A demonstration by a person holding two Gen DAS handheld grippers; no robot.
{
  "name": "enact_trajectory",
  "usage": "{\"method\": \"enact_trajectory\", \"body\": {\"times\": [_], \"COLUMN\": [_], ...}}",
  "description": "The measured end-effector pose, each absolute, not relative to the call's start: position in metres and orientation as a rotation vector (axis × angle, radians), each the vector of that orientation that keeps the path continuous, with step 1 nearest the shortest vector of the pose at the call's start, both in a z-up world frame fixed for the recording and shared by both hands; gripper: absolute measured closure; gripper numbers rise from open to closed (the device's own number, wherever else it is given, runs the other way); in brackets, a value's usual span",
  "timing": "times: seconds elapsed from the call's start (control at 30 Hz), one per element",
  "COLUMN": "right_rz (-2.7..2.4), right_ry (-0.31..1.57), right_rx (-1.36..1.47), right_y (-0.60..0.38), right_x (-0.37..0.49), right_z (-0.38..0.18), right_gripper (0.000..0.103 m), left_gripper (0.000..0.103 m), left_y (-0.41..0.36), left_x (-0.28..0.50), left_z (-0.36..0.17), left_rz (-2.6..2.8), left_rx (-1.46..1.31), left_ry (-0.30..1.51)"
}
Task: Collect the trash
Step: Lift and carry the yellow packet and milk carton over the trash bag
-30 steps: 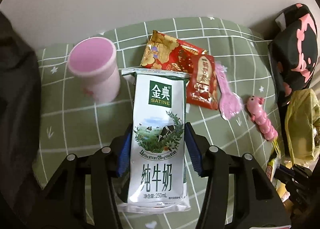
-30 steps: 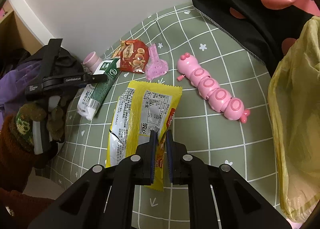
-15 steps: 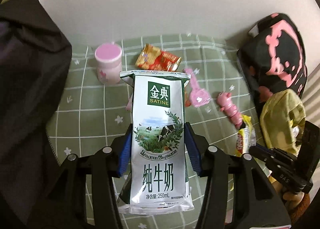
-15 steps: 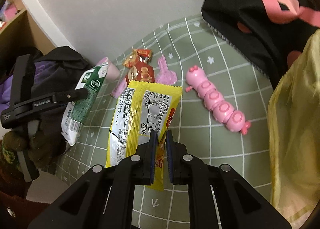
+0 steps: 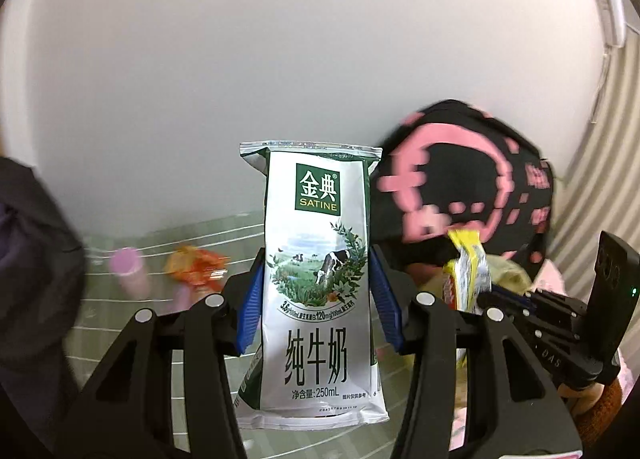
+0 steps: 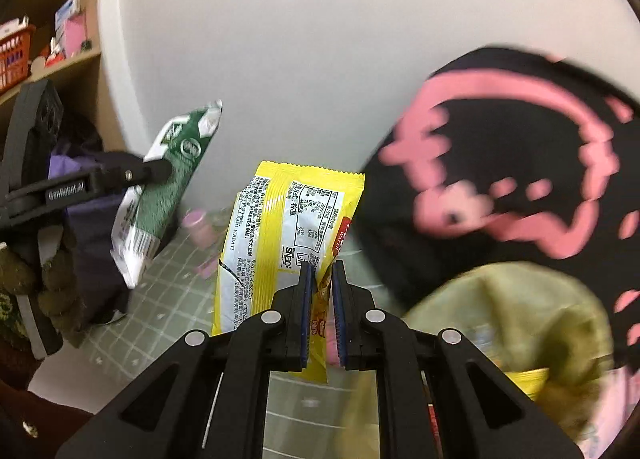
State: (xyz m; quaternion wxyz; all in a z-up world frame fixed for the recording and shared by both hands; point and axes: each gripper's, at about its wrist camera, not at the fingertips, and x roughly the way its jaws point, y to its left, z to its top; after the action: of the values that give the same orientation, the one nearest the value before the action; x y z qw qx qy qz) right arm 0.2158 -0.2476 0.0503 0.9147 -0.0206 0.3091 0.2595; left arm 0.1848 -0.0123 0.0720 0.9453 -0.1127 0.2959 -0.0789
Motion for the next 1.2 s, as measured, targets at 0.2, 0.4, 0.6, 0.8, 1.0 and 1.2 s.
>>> {"method": "enact_trajectory", "body": {"times": [0.2, 0.4, 0.6, 0.8, 1.0, 1.2], "right_rz": [0.372, 0.246, 0.22, 0.215, 0.236, 0.229], "right_ry": [0.575, 0.573, 0.576, 0.591, 0.685, 0.794], "right_rx": [-0.004, 0.018, 0.03, 0.035, 0.028, 0.024], "right_y": [-0.331, -0.386, -0.407, -0.404, -0.386, -0.379], "right_x": [0.209, 0.205, 0.197, 0.202, 0.222, 0.23], "right_z": [0.067, 0.063, 0.057, 0.05, 0.02, -0.011], "right_gripper": [0.092, 0.092, 0.092, 0.092, 0.092, 0.092], "left_gripper": [0.057, 0.057, 0.057, 0.057, 0.057, 0.057], "left_y": [-0.093, -0.151, -0.181, -0.179, -0.169, -0.153], "left_x": [0.2, 0.215, 0.22, 0.223, 0.223, 0.222], "left_z": [0.086, 0.086, 0.083, 0.076, 0.066, 0.06], "left_rz": [-0.297, -0.375, -0.429, -0.438, -0.412, -0.386], "left_rx": [-0.167, -0.156, -0.12, -0.143, -0.157, -0.179], "left_ry": [0.555, 0.556, 0.571, 0.597, 0.623, 0.639]}}
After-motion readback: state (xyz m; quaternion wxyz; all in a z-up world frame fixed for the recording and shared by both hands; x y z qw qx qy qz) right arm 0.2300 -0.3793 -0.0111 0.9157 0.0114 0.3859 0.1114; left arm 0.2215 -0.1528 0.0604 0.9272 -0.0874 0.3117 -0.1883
